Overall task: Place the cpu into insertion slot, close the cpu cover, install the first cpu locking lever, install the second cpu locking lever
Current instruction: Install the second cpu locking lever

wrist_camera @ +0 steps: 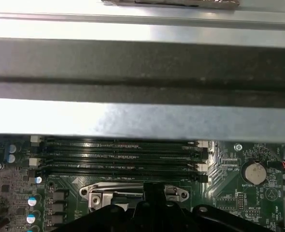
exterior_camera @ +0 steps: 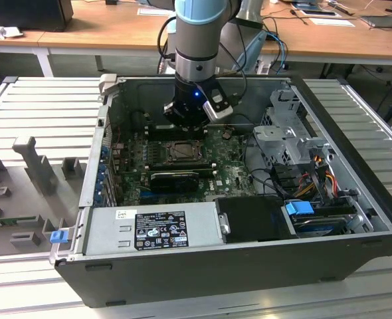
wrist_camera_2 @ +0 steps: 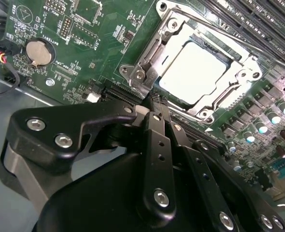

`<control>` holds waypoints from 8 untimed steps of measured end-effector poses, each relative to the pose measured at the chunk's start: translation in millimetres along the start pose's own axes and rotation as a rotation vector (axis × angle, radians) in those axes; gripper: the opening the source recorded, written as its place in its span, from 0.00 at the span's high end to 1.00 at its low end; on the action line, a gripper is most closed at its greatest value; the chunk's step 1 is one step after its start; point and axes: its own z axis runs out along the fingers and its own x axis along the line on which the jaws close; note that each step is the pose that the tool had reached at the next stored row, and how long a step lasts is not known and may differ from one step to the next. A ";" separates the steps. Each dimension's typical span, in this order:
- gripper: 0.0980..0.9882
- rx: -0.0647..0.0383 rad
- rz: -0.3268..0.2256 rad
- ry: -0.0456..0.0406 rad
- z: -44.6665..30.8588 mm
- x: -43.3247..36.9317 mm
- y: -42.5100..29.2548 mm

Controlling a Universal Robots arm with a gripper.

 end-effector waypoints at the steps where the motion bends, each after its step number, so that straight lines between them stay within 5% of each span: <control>1: 0.99 0.000 0.000 0.0000 -1.4 0.0 0.1; 8: 0.99 0.000 0.000 0.0000 -2.4 0.1 -3.8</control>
